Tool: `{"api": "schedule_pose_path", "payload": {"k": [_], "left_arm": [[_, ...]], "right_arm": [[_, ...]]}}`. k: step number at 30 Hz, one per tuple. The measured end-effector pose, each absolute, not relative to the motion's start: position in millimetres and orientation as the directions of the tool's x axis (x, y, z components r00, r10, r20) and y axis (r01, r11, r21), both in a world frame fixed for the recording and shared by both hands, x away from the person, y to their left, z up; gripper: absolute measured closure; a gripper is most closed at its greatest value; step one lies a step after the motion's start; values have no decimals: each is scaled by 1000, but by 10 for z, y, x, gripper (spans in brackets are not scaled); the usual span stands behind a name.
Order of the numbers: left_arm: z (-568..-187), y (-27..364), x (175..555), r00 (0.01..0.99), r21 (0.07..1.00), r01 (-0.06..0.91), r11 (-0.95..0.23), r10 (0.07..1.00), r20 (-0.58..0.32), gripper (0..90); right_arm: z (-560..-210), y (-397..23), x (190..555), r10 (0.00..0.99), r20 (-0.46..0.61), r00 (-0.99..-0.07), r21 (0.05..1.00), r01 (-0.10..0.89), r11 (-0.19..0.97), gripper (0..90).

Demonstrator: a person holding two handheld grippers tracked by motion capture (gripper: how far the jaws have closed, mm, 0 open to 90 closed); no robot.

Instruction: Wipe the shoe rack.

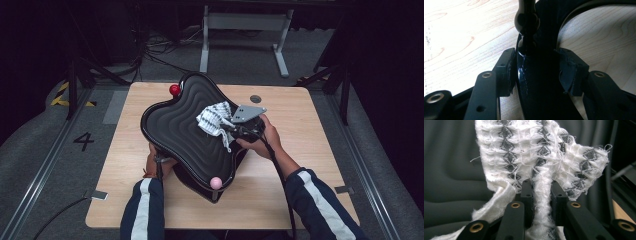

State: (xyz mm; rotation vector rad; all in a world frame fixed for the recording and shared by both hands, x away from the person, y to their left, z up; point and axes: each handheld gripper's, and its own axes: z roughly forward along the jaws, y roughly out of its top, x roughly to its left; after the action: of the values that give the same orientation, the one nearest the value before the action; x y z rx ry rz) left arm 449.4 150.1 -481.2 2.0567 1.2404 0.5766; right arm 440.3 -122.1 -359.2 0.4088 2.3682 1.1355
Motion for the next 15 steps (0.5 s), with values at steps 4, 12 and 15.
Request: {"api": "schedule_pose_path", "payload": {"k": [4, 12, 15], "left_arm": [[-4812, 1502, 4494, 453, 727, 601, -333, 891, 33, 504], [-4812, 1502, 4495, 451, 727, 601, -331, 892, 34, 505], [-4812, 1502, 4495, 450, 728, 601, -330, 893, 33, 505]], "right_arm": [[-3596, -1145, 4257, 409, -290, -865, 793, 22, 609, 770], [-3595, -1009, 4003, 316, -295, -902, 784, -40, 619, 767], [-3603, -968, 3915, 284, -291, -914, 786, -59, 616, 765]]}}
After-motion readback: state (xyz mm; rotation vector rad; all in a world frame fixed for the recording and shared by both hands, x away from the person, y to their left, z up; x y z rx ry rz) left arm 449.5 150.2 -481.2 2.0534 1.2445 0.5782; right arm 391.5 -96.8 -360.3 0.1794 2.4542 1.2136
